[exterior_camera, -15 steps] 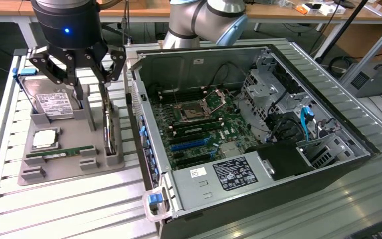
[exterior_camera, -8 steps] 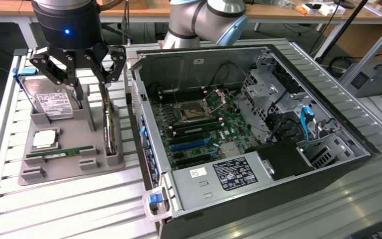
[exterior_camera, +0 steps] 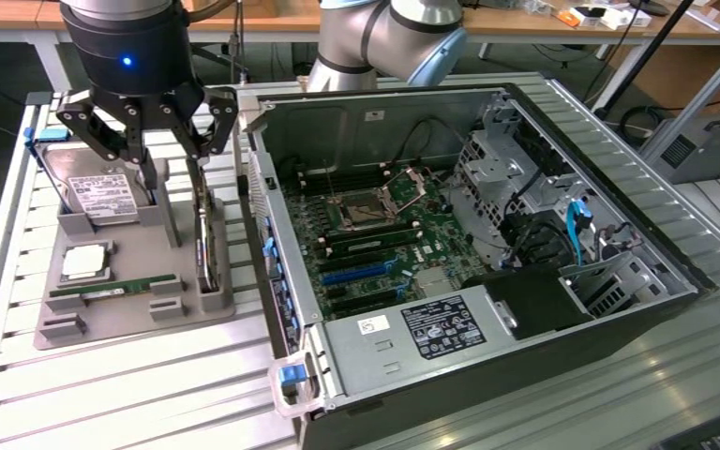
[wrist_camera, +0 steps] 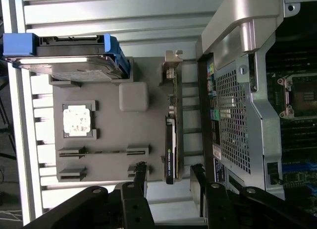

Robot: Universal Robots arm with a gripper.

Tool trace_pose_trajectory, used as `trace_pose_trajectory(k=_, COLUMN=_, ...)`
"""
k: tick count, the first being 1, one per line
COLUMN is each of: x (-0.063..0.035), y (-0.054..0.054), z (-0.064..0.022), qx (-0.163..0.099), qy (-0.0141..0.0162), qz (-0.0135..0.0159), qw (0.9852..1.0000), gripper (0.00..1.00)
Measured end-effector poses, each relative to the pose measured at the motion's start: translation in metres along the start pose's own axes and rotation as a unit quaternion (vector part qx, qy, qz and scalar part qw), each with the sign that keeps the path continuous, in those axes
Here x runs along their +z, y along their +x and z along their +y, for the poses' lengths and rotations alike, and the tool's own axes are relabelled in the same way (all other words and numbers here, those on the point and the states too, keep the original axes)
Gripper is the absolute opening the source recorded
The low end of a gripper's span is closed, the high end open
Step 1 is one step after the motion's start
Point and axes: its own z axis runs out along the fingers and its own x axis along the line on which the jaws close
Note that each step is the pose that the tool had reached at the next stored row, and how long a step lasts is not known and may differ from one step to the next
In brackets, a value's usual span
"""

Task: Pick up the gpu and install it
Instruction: 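Pick up the gpu and move the gpu toward the slot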

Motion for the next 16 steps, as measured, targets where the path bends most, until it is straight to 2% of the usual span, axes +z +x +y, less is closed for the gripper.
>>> trace_pose_trajectory(k=16, x=0.0042, y=0.0001, z=-0.0002, qx=0.000, qy=0.0000, qz=0.0000, qw=1.0000, gripper=0.48)
